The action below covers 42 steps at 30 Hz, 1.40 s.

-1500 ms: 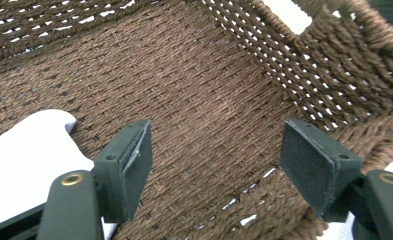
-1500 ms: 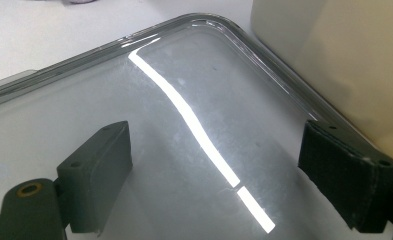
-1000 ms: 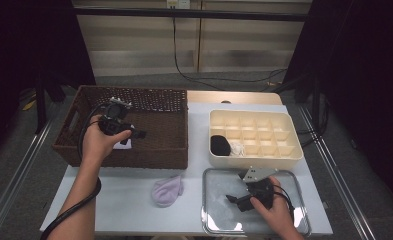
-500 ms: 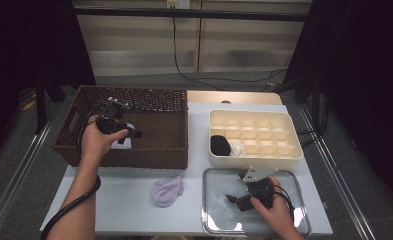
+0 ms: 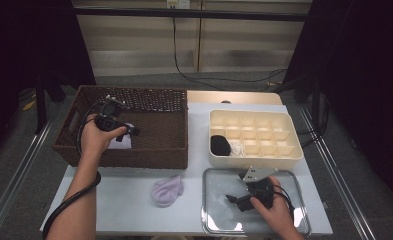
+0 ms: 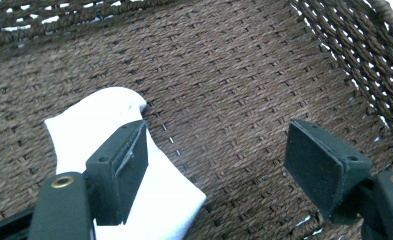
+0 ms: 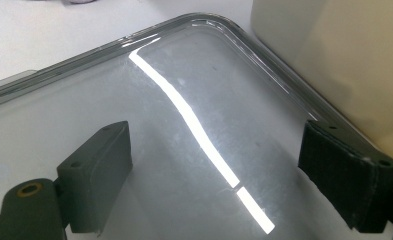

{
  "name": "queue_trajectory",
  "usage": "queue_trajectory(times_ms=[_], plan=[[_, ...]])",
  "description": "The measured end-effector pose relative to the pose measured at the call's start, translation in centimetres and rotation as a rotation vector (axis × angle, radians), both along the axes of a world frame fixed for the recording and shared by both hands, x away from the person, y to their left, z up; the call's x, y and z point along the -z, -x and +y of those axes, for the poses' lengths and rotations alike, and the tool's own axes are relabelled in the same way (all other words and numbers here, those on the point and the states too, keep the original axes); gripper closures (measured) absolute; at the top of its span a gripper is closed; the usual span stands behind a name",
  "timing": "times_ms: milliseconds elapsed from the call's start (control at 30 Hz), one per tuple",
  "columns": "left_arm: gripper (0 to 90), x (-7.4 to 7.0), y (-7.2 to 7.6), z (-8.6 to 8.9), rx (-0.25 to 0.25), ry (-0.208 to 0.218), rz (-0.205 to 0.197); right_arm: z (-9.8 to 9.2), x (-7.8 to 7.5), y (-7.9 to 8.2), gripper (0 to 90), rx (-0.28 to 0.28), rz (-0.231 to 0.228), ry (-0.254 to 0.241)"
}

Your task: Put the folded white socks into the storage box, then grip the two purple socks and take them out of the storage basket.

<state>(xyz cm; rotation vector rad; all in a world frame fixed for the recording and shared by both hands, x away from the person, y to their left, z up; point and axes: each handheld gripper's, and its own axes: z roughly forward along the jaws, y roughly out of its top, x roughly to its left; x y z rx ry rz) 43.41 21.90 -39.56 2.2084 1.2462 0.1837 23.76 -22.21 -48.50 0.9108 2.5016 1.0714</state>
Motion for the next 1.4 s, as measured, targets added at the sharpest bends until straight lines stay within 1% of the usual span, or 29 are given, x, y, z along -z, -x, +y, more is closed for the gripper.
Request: queue_trajectory(times_ms=[133,167,233,267,400,467,500,600,667,700,767,800,833,867,900,967,1000,1067,1167,1233,1333,1400], plan=[[25.4,-0.2,-0.2,0.0,0.008,-0.010,-0.002,0.0,0.0,0.0,13.0,0.000,0.000,0.000],[25.4,-0.3,-0.2,0.0,0.001,-0.009,-0.009,0.0,0.0,0.0,13.0,0.000,0.000,0.000],[25.3,-0.3,-0.4,-0.1,0.003,-0.017,-0.001,0.0,0.0,0.0,13.0,0.001,0.001,0.000],[25.3,-0.3,-0.5,-0.1,-0.005,-0.019,-0.004,0.0,0.0,0.0,13.0,0.001,0.001,-0.001],[24.9,-0.7,-0.9,-0.2,0.002,-0.030,-0.002,0.0,0.0,0.0,13.0,0.000,0.001,-0.001],[24.8,-0.7,-1.1,-0.3,-0.013,-0.031,-0.005,0.0,0.0,0.0,13.0,0.000,0.001,-0.001],[24.8,-0.8,-1.3,-0.2,-0.014,-0.033,0.007,0.0,0.0,0.0,13.0,0.000,0.001,-0.001],[24.8,-0.9,-1.6,-0.2,-0.028,-0.036,0.004,0.0,0.0,0.0,12.9,0.000,0.002,-0.001],[24.8,-0.9,-1.7,-0.2,-0.026,-0.034,0.012,0.0,0.0,0.0,13.0,0.000,0.001,0.000],[24.8,-0.9,-1.8,-0.2,-0.018,-0.042,0.003,0.0,0.0,0.0,12.9,0.000,0.001,-0.001],[24.7,-0.8,-1.9,-0.3,-0.032,-0.037,-0.015,0.0,0.0,0.0,13.0,0.000,0.001,-0.001],[24.4,-0.8,-2.0,-0.2,-0.030,-0.039,-0.020,0.0,0.0,0.0,13.0,0.000,0.001,-0.001],[24.4,-0.6,-2.0,-0.2,-0.032,-0.038,-0.017,0.0,0.0,0.0,13.0,0.000,0.000,-0.001],[24.5,-0.5,-2.1,-0.2,-0.034,-0.044,-0.005,0.0,0.0,0.0,13.0,0.000,0.001,-0.001],[24.5,-0.4,-2.2,-0.1,-0.037,-0.052,-0.003,0.0,0.0,0.0,13.0,0.000,0.000,-0.001],[24.5,-0.2,-2.4,0.0,-0.038,-0.048,-0.009,0.0,0.0,0.0,13.0,-0.001,0.000,-0.001],[24.4,-0.1,-2.5,0.0,-0.038,-0.052,-0.005,0.0,0.0,0.0,13.0,0.000,0.001,-0.001],[24.4,0.0,-2.7,0.1,-0.043,-0.049,0.007,0.0,0.0,0.0,13.0,-0.001,0.002,-0.001],[24.3,0.2,-2.8,0.0,-0.038,-0.055,0.006,0.0,0.0,0.0,13.0,-0.001,0.003,-0.003],[24.1,0.3,-2.9,0.0,-0.036,-0.063,0.014,0.0,0.0,0.0,13.0,-0.002,0.003,-0.003],[23.9,0.6,-3.1,0.0,-0.042,-0.063,0.014,0.0,0.0,0.0,13.0,0.000,0.003,-0.003],[23.9,0.7,-3.2,0.1,-0.039,-0.071,0.016,0.0,0.0,0.0,13.0,-0.001,0.003,-0.003]])
